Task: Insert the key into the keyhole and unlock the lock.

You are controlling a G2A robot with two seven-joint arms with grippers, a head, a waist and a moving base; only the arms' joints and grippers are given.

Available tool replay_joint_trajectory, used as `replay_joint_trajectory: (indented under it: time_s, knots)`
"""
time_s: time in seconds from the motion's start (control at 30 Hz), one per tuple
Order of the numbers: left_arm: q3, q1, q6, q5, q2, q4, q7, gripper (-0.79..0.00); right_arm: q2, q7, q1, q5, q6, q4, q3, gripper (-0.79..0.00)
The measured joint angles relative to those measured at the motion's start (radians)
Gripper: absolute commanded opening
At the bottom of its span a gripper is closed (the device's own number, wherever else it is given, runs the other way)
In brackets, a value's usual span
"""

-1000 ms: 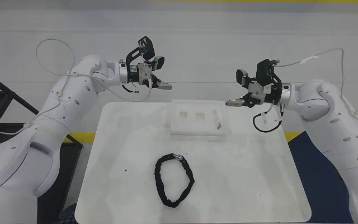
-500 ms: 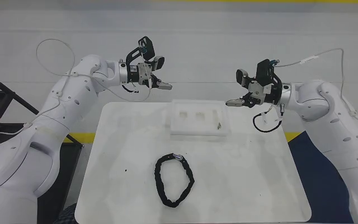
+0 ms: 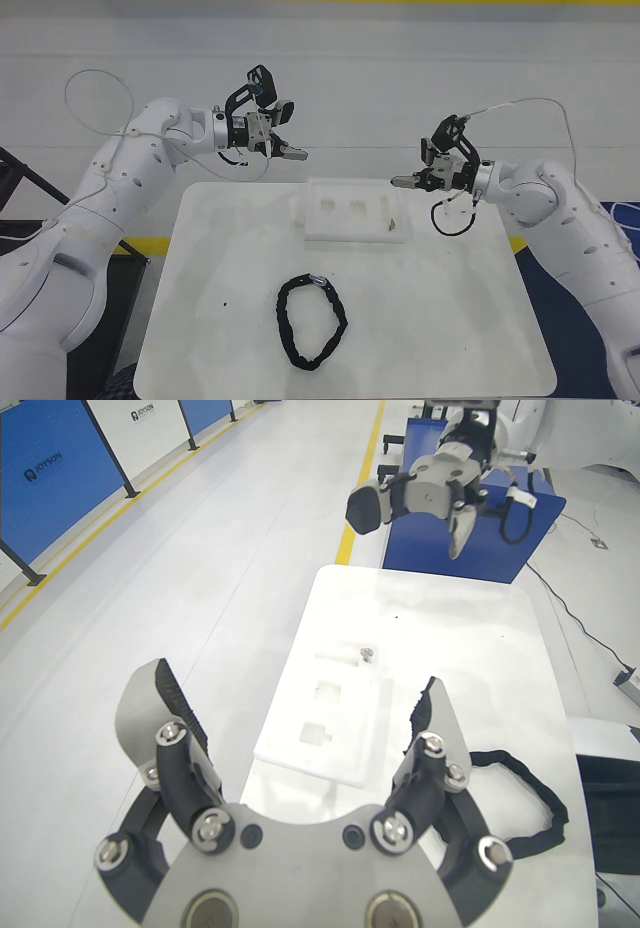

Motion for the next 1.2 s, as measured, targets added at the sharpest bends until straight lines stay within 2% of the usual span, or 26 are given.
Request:
replay_joint_trajectory:
  time_s: [0.27,0.47,0.67,1.2]
  knots:
    - [0.0,0.0,0.0,0.0,0.0,0.0,0.0,0.0,-0.058,0.146,0.026,-0.009,0.288,0.071,-0.094,0.0]
    - [0.0,0.0,0.0,0.0,0.0,0.0,0.0,0.0,-0.095,0.244,0.018,0.026,0.415,0.099,-0.142,0.0]
    - [0.0,0.0,0.0,0.0,0.0,0.0,0.0,0.0,-0.139,0.314,0.021,0.057,0.474,0.166,-0.193,0.0]
    - [0.0,0.0,0.0,0.0,0.0,0.0,0.0,0.0,-0.262,0.346,0.066,0.156,0.507,0.363,-0.259,0.0]
